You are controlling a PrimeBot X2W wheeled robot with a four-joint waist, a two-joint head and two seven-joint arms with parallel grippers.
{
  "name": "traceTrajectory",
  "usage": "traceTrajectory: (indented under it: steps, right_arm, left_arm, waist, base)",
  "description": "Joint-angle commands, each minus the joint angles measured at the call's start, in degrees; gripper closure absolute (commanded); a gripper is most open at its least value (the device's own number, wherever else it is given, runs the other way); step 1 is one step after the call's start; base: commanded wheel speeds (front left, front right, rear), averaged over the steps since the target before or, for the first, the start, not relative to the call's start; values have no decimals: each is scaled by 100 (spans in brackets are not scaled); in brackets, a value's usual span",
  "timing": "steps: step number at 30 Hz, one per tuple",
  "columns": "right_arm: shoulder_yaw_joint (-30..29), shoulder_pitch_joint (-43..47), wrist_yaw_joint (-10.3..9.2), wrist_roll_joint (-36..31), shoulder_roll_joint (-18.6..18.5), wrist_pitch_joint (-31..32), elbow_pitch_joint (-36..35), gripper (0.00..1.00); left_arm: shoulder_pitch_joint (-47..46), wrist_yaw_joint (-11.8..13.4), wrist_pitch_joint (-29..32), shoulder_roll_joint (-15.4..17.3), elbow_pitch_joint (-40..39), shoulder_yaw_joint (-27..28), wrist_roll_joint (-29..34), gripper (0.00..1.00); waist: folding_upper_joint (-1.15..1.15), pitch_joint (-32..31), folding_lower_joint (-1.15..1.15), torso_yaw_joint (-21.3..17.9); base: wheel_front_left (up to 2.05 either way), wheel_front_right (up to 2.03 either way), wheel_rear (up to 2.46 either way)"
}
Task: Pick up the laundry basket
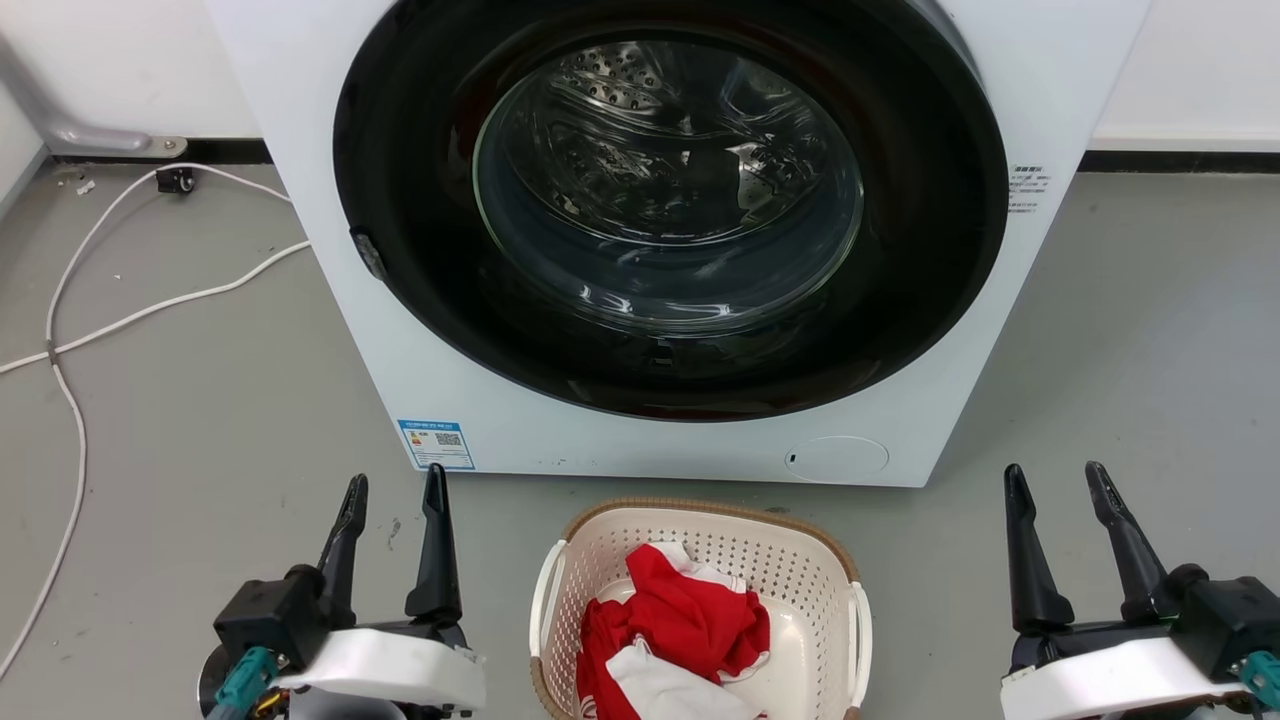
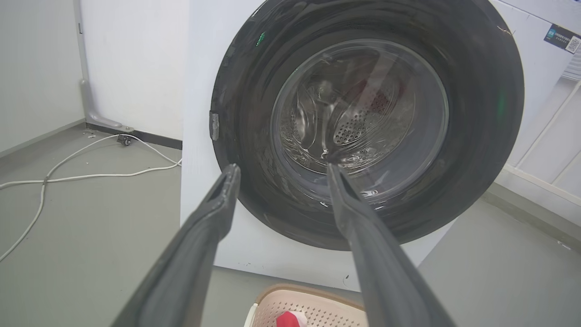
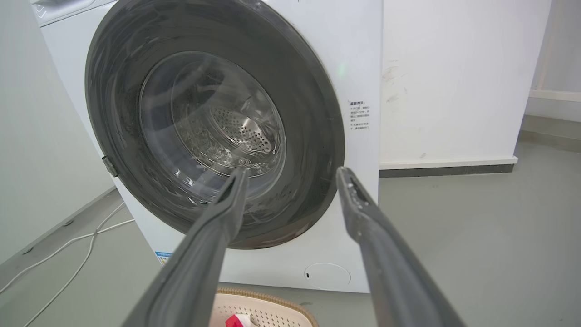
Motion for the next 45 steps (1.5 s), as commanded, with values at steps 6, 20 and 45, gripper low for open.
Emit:
traceTrajectory:
  steps: [6, 20, 45]
  right_arm:
    - [46, 93, 0, -366, -30, -116, -115, 0]
    - [56, 218, -1, -978, -32, -267, -174, 0]
    - [-8, 256, -1, -1256, -34, -353, -50, 0]
  left_arm:
    - [72, -63, -104, 13, 10, -6, 422, 0]
    - [143, 72, -258, 14, -8, -68, 1139, 0]
    - [188, 289, -357, 13, 23, -108, 1671, 0]
  waist:
    - [0, -13, 0, 7]
    - [0, -16, 0, 31]
    - [0, -10, 0, 62]
  base:
    - [0, 0, 0]
    - [0, 0, 0]
    - [0, 0, 0]
